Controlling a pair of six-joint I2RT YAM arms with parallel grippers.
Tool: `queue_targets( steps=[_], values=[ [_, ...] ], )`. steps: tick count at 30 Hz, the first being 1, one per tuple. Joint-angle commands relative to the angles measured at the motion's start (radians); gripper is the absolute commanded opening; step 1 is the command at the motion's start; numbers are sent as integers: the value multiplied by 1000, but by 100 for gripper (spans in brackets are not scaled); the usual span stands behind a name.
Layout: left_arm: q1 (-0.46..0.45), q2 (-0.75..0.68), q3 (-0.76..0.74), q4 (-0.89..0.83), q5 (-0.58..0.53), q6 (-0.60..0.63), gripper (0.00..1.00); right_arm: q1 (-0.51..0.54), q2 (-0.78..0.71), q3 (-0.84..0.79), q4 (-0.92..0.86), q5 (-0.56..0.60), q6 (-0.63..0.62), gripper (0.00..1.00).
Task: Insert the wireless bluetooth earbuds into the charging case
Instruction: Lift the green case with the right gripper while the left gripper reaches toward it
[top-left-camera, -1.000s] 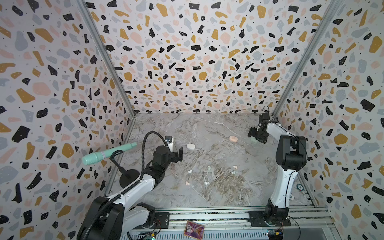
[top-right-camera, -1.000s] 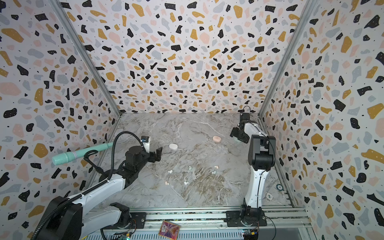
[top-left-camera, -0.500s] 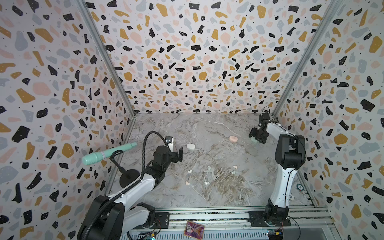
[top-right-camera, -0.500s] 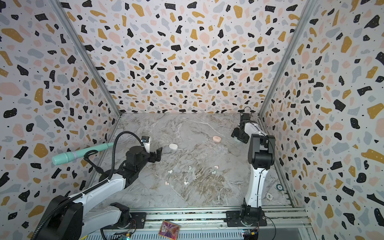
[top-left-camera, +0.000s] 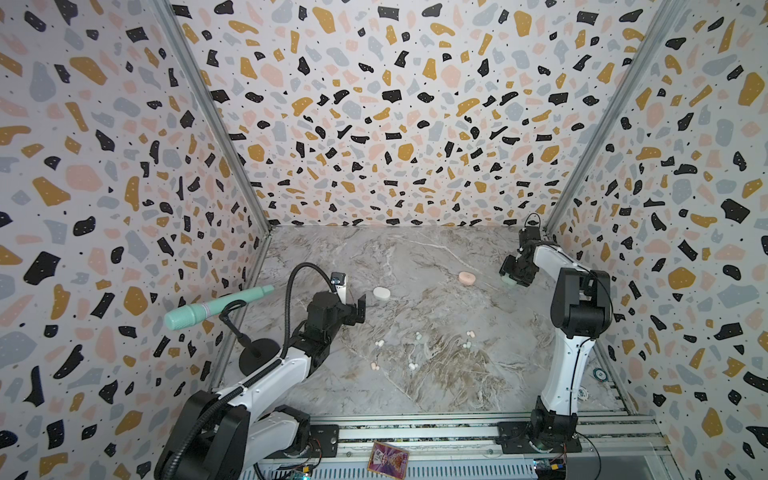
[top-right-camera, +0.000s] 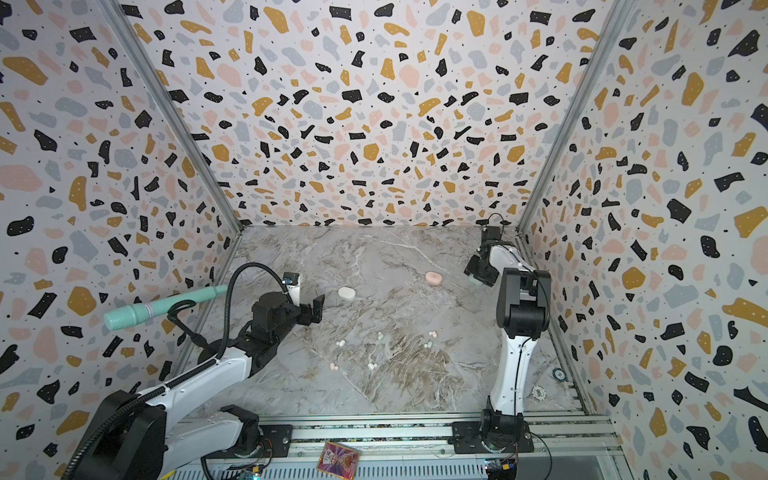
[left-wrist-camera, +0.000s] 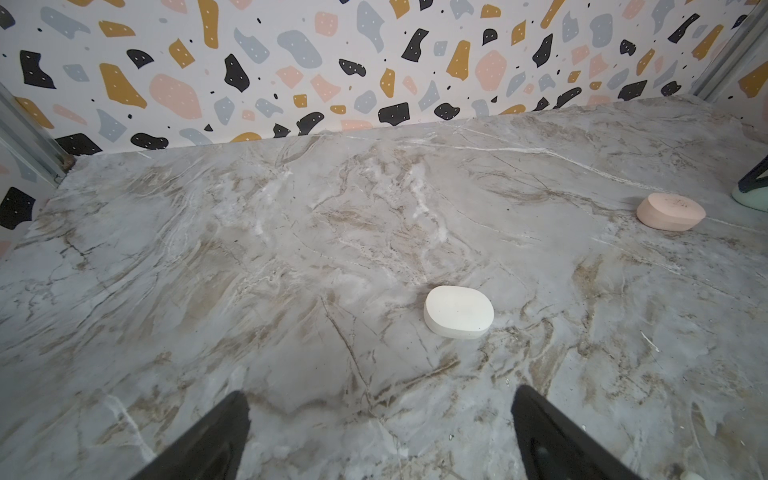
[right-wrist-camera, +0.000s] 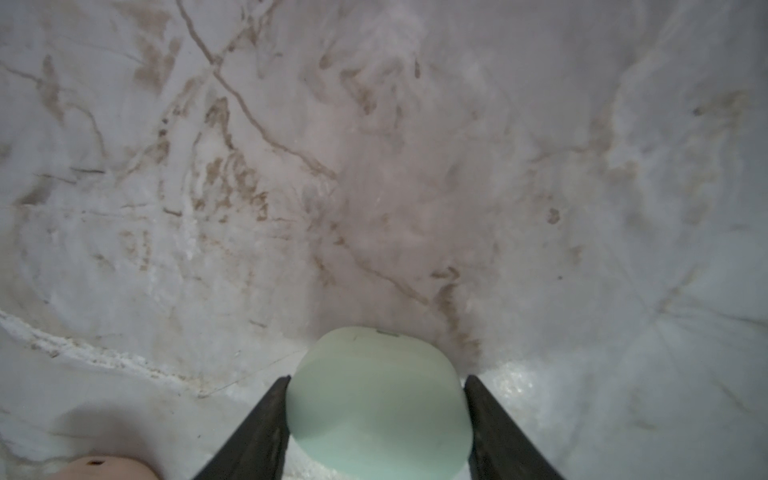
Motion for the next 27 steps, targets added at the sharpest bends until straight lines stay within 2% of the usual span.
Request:
queue_targets(
  steps=[1,7,11,15,21,27],
  values=[
    [-8,-2,39,7,-14,7,100,-4,-37,16,-40,-1,-11,59],
    [-14,14,57,-22,24,-13,100,10,-108,-30,-57,-13,-37,59],
    [-21,33,81,-36,50,-71,100,29,-192,-98,-66,-25,-54,59],
    [-37,44,81,-25,182,-40,100,58,-295,-176,-87,-54,-83,59],
    [-138,67,85,7,277,31,100,144,-444,-249,-167,-102,-133,59],
    [-225,56,44,171,386,58,100,278,-565,-261,-269,-161,-158,59]
  ],
)
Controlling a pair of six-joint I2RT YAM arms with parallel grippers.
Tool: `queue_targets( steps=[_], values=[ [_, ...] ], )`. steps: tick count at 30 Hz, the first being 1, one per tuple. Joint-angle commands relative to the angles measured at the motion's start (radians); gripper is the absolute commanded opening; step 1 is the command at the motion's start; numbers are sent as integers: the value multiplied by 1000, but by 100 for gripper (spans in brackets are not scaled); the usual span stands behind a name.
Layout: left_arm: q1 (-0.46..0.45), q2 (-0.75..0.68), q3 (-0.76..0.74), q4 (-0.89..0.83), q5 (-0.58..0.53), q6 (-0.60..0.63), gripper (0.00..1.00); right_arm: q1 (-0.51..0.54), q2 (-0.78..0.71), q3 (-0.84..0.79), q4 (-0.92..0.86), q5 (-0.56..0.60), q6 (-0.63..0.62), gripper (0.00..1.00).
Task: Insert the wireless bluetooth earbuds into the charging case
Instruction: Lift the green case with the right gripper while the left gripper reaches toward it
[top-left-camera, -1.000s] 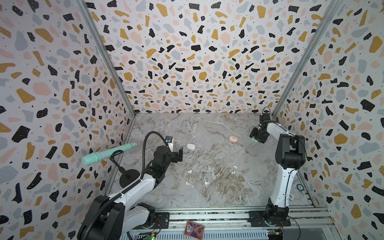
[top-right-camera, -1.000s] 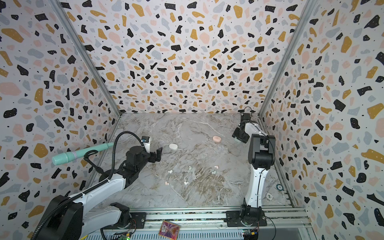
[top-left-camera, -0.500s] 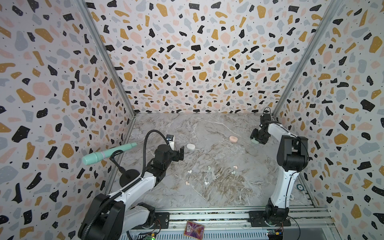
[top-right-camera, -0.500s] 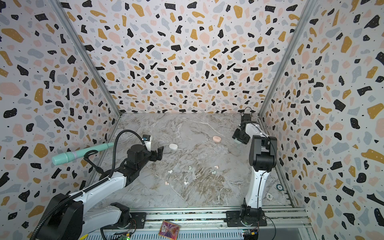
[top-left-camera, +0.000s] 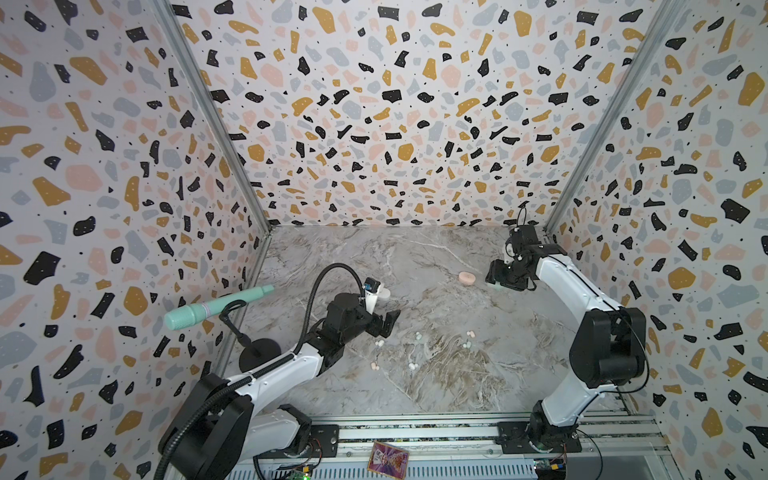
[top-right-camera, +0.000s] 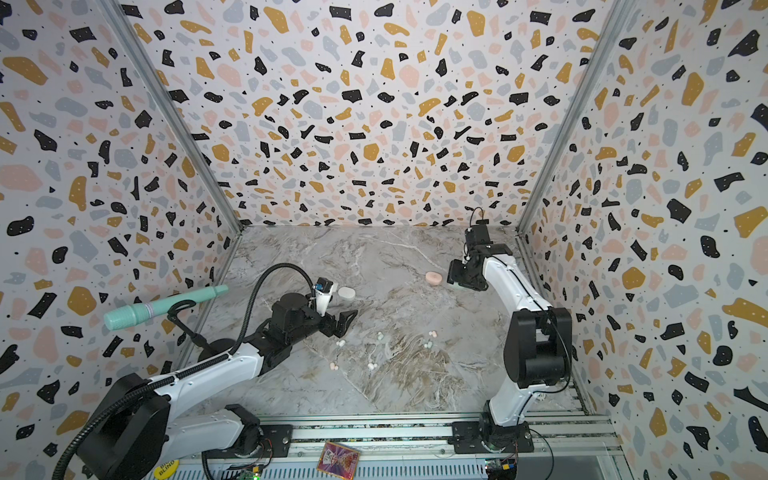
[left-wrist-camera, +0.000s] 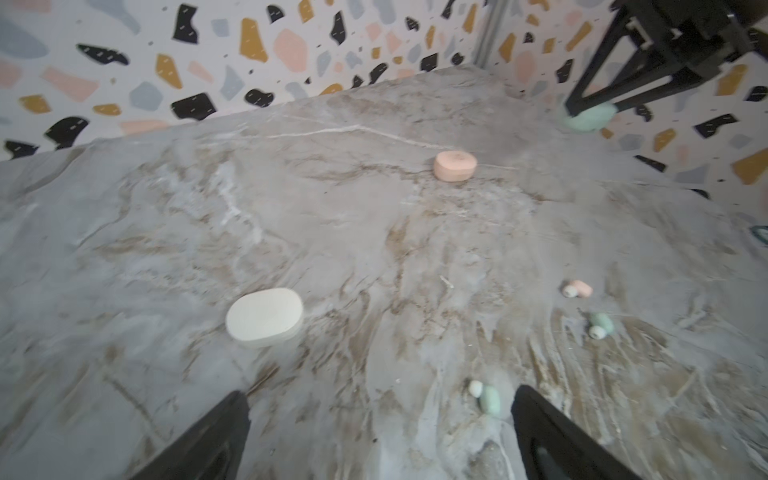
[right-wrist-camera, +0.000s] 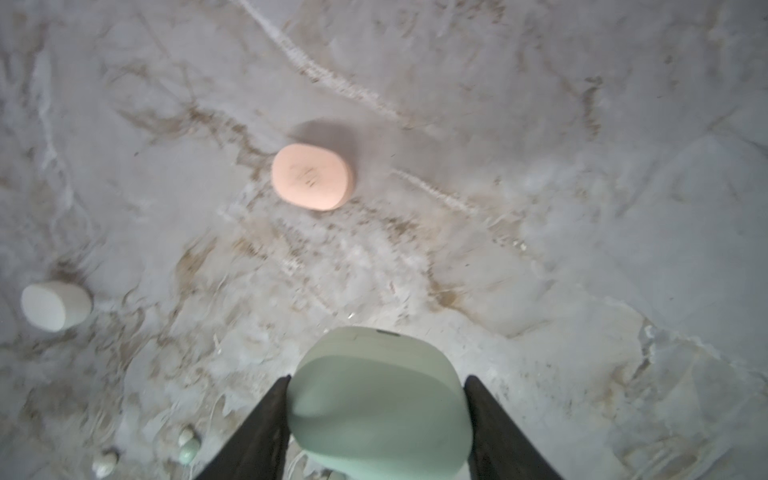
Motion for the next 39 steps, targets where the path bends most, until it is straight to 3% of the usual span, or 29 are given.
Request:
queue_targets(
  steps=[1,8,15,24,39],
  values=[
    [-32,-10,-16,163,98,36,100,84,-77,4,-111,-69,-33,59],
    [-64,58,6,293,229,64,100,264,-107,113,-216,-157,-46,60],
    [-95,178,99,326,327,78,100,387,-86,251,-297,-161,-55,60],
    [-125,238,158,373,326,97,99,468,-49,335,-342,-116,-30,61],
    [-136,270,204,396,413,75,78,523,-37,349,-316,-128,-30,61]
  ],
)
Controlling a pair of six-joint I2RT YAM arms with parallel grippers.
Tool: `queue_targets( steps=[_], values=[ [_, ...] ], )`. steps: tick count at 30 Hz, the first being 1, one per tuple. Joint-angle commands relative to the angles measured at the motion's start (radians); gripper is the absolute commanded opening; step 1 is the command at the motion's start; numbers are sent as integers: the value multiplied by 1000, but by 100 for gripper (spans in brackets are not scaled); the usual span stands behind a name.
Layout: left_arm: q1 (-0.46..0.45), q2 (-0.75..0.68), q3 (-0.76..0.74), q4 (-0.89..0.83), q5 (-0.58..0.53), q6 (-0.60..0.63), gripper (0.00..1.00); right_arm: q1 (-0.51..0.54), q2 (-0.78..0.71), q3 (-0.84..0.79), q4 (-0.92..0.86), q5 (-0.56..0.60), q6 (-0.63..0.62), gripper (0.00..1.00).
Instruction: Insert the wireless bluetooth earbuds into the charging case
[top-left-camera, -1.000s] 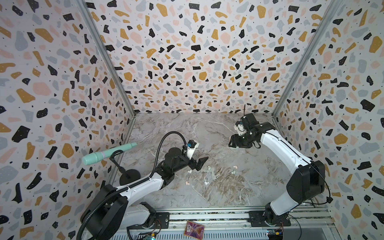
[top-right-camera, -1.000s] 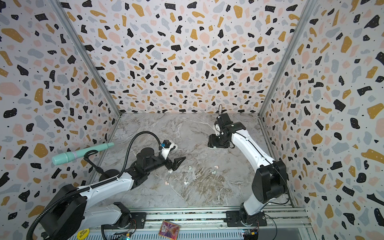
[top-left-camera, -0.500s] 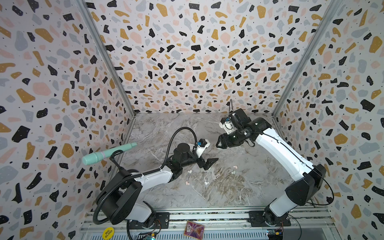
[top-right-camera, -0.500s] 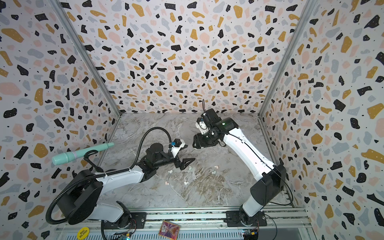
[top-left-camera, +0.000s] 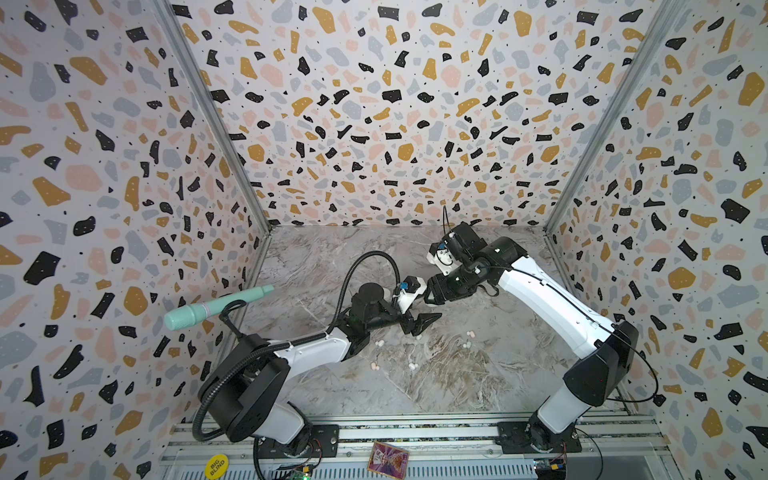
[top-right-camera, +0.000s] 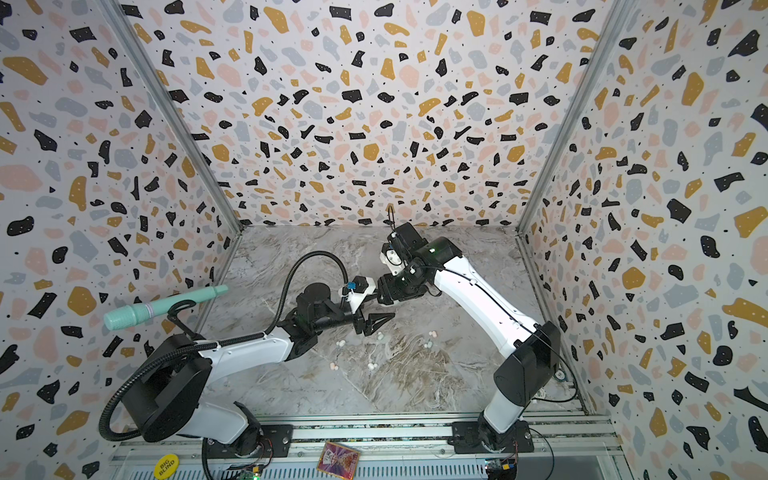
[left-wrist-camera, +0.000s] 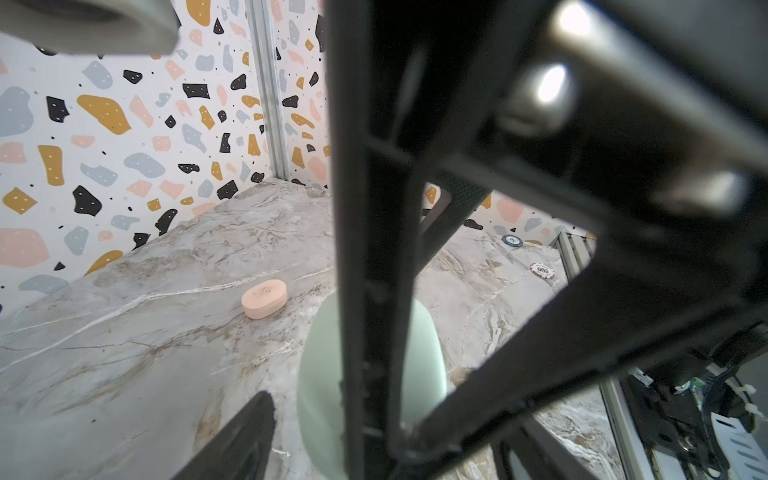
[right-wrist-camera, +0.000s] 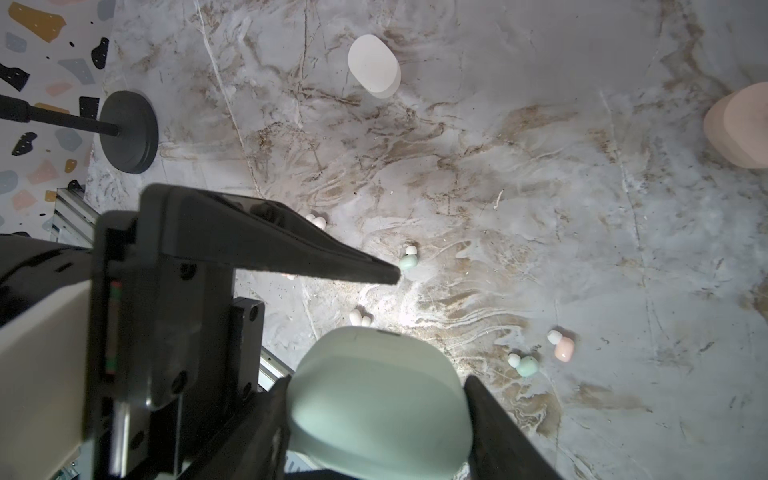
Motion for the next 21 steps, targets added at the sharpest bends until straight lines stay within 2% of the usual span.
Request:
queue_targets(
  steps=[1,7,21],
  values=[
    [-5,11,35,76,43,-16,77,9,-20,40,-2,-12,2,61],
    [-6,16,34,93,60,-34,69,8,-26,38,4,-21,-2,61],
    [-6,11,-1,155,65,-47,62,-18,-44,20,33,-132,30,61]
  ],
)
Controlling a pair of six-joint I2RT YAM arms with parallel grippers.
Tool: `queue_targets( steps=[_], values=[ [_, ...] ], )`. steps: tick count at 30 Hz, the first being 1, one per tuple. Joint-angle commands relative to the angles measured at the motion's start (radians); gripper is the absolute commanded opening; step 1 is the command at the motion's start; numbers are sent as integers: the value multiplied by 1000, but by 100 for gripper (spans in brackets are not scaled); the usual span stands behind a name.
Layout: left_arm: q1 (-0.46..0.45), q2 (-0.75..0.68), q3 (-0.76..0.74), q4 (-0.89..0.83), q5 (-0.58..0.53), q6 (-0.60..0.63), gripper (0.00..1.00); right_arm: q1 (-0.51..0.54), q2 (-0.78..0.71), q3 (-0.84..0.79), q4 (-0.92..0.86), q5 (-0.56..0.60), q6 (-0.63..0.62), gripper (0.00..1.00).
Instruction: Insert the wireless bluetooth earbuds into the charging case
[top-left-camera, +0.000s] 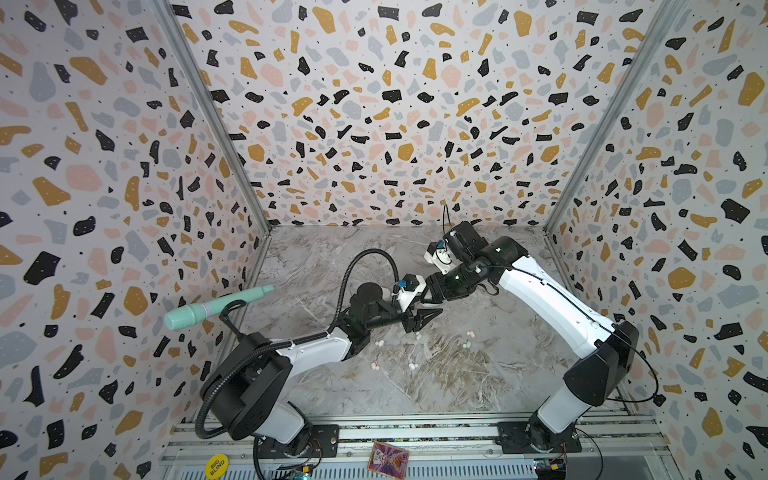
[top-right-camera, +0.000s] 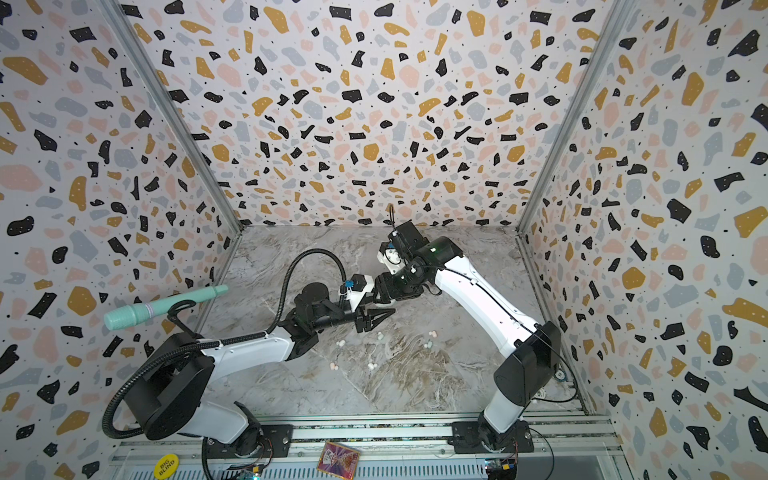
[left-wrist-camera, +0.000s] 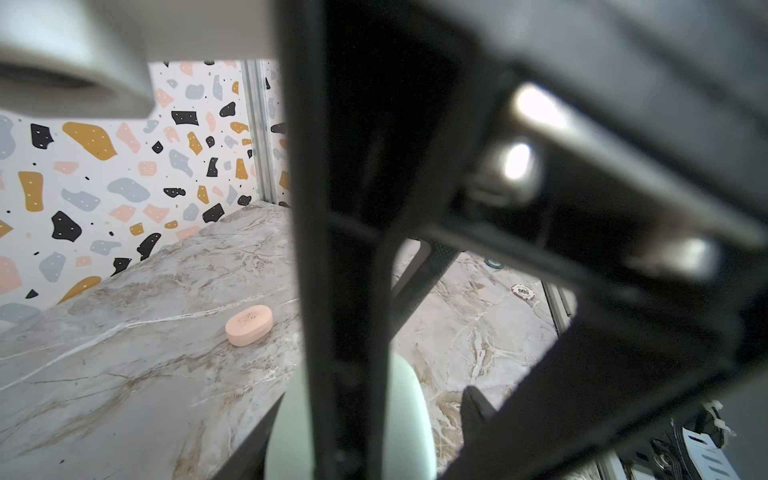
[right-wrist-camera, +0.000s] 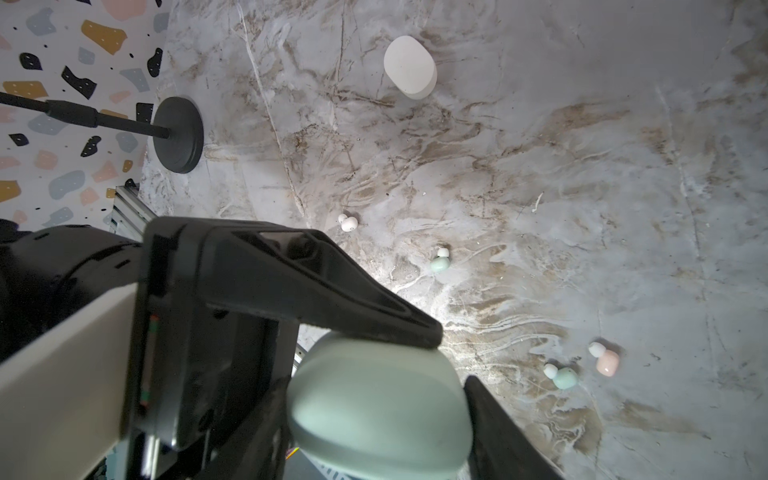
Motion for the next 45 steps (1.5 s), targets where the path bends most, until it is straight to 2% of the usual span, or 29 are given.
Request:
queue_targets(
  steps=[1,14,22,31,45],
  values=[
    [-5,-1,0,63,27,8,61,-9,-46,20,11,-32,11,61],
    [-5,-2,-4,55,36,24,58,-29,-56,12,29,-74,28,61],
    [-6,1,-8,69,38,23,49,-30,-59,13,35,-83,32,61],
    [-5,8,-21,91,42,18,57,-36,-61,6,50,-119,52,61],
    [-6,5,-35,120,27,21,54,-44,-66,-12,54,-144,61,61]
  ],
)
